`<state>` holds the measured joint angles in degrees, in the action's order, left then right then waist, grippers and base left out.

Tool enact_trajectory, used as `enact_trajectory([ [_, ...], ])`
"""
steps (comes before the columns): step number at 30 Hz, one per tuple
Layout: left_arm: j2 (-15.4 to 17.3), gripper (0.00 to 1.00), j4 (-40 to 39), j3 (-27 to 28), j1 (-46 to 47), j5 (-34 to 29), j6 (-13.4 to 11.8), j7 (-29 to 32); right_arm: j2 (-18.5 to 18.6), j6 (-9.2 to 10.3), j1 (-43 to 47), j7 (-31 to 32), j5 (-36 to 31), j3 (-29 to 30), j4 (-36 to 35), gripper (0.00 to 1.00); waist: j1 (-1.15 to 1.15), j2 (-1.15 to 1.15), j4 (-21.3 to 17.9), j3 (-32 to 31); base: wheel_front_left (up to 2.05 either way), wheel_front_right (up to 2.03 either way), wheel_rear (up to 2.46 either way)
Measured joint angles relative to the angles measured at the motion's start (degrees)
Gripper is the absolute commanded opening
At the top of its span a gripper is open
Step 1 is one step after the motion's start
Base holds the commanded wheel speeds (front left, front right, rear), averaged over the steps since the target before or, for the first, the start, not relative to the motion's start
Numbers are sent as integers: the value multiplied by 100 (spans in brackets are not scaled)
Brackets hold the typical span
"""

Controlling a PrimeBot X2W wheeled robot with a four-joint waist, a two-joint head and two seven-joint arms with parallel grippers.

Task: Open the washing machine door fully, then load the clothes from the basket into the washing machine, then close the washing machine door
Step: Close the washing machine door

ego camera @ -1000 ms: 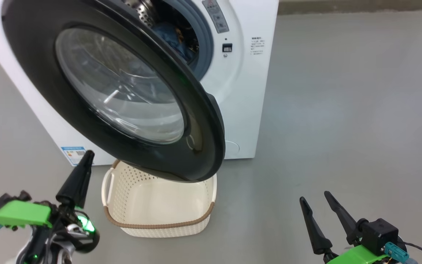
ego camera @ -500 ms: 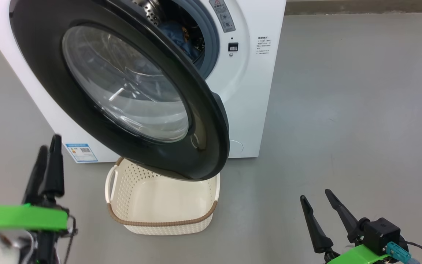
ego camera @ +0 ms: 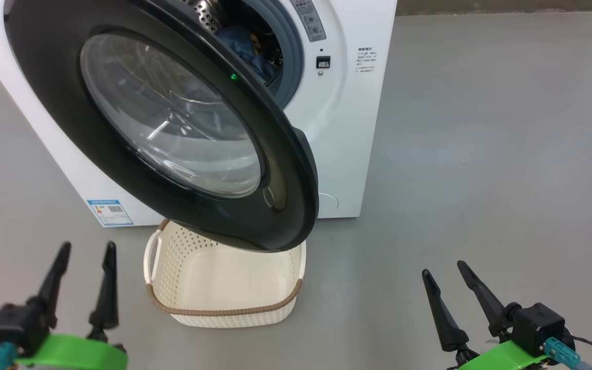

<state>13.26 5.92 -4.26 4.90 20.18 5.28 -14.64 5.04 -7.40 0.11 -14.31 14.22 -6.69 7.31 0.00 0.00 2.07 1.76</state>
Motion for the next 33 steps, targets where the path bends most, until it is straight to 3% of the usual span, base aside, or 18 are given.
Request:
enact_trajectory([
  [6,-314,100,-149,332,-476,-493,-99,0,0,0,0,0,0,4,-26,100,0,0,-52,-11,0,0,0],
  [16,-664,100,-57,548,-886,-793,-89,0,0,0,1,0,-10,13,-68,100,0,0,-54,-21,0,0,0],
  [33,-871,100,34,825,-945,-948,63,0,-13,0,1,-1,-53,78,-103,100,0,0,8,100,0,0,0],
])
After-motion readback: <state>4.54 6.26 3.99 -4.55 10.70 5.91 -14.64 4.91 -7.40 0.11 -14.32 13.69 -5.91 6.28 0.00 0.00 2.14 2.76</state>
